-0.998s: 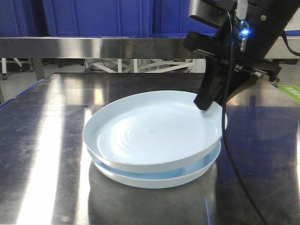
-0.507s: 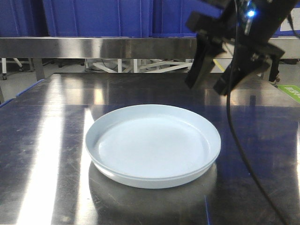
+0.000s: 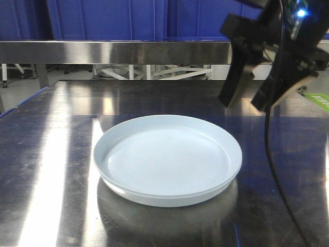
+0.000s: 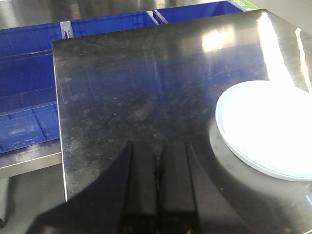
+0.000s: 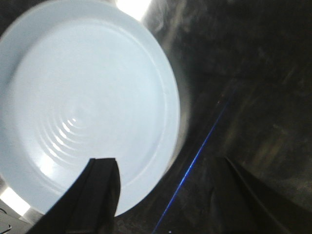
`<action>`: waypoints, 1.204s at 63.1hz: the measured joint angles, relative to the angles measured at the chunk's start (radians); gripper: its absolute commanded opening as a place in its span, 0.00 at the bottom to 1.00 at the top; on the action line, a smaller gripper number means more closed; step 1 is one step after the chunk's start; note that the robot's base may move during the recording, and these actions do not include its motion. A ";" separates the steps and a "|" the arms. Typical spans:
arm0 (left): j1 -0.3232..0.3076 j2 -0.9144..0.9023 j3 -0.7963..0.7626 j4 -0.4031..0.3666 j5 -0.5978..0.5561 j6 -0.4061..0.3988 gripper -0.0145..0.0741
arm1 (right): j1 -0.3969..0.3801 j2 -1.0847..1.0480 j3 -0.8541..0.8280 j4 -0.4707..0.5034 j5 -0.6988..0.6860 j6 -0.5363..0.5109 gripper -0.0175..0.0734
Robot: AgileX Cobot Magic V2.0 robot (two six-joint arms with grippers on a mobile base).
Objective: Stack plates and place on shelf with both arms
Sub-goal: 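Open the right gripper and raise it off the stacked plates, then grasp the rim of the plate stack with the right gripper and lift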
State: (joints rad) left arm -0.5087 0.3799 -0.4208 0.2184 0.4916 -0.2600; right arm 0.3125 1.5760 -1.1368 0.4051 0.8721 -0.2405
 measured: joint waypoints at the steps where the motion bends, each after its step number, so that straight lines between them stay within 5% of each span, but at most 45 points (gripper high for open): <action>1: 0.000 0.000 0.000 0.000 0.000 0.000 0.26 | 0.000 0.002 0.002 0.000 0.000 0.000 0.73; 32: 0.000 0.000 0.000 0.000 0.000 0.000 0.26 | 0.005 0.155 0.015 0.044 -0.070 0.000 0.71; 48: 0.000 0.000 0.000 0.000 0.000 0.000 0.26 | 0.033 0.175 0.011 0.052 -0.100 -0.002 0.51; 61: 0.000 0.000 0.000 0.000 0.000 0.000 0.26 | 0.035 0.181 0.011 0.058 -0.104 0.001 0.24; 76: 0.000 0.000 0.000 0.000 0.000 0.000 0.26 | 0.035 0.180 0.011 0.074 -0.104 0.001 0.25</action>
State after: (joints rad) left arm -0.5087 0.3799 -0.4208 0.2184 0.4916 -0.2600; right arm 0.3474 1.7565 -1.1263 0.4788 0.7676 -0.2398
